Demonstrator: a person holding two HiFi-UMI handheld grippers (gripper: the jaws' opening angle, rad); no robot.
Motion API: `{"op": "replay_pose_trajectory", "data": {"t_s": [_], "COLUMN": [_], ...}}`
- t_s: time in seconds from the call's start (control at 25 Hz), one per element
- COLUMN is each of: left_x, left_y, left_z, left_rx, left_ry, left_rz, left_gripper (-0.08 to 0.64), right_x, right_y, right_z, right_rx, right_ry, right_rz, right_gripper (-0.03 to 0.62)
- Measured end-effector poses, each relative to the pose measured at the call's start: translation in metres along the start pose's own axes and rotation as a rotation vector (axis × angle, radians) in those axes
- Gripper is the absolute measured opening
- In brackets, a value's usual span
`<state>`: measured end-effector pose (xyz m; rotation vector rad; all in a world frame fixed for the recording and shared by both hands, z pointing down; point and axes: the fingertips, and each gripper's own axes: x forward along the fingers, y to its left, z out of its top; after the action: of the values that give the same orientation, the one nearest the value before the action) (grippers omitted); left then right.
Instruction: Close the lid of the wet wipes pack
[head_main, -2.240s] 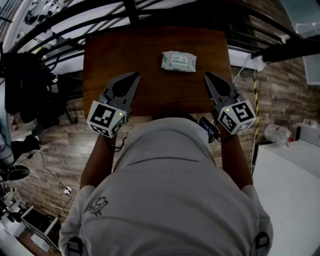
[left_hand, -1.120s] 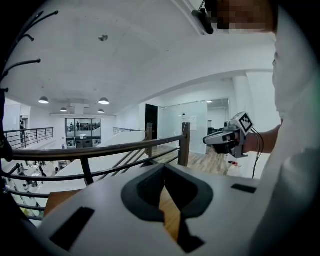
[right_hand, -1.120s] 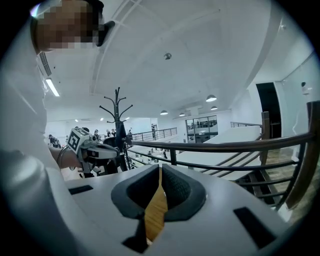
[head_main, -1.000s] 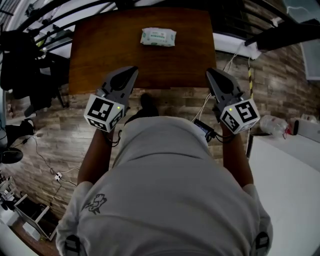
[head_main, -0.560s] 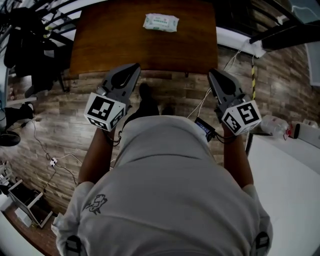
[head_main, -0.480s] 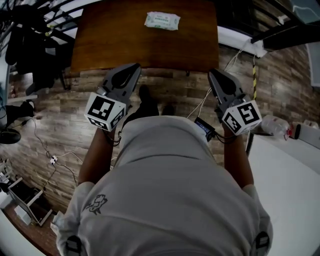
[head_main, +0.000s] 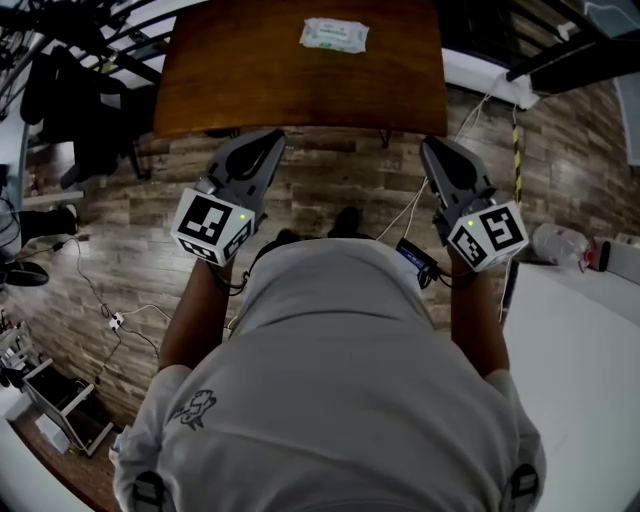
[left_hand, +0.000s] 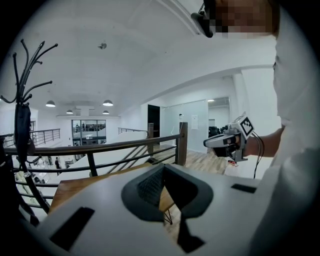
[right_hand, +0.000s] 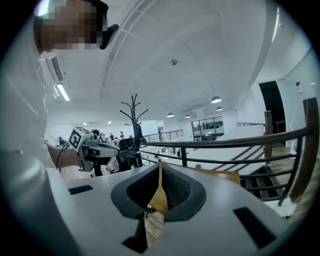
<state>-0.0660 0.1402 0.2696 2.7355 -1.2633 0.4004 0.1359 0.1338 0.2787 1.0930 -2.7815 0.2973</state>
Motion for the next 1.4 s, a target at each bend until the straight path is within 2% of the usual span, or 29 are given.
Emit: {"op": "replay_pose_trajectory", "data": {"t_s": [0.24, 0.44, 0.92, 1.04, 1.4], "left_x": [-0.029, -0.073, -0.181, -0.197, -0.229], "left_y": [0.0, 0.007, 0.011, 0.005, 0.016], "left_z": [-0.007, -0.01, -0.028, -0.032, -0.039], "left_rx": [0.021, 0.028, 0.051, 0.053, 0.027], "left_ry": [0.0, -0.015, -0.085, -0.107, -0.124], "left_rz": [-0.07, -0.096, -0.192, -0.214, -0.188], "left_gripper": [0.014, 0.014, 0.012, 0.014, 0.014], "right_x": [0.002, 0.002, 0.001, -0.003, -0.005], "right_y": [0.045, 0.088, 0.215, 0.237, 0.264], "right_z": [0.001, -0.004, -0.014, -0.02, -0.017], "right_rx": [0.001, 0.019, -0.025, -0.007, -0.01], "right_ry": [-0.017, -0.016, -0.025, -0.027, -0.011], "right_rz": [-0.043, -0.084, -0.173, -0.176, -0.153], "right_gripper": [0.043, 0.043, 0.043, 0.043, 0.043]}}
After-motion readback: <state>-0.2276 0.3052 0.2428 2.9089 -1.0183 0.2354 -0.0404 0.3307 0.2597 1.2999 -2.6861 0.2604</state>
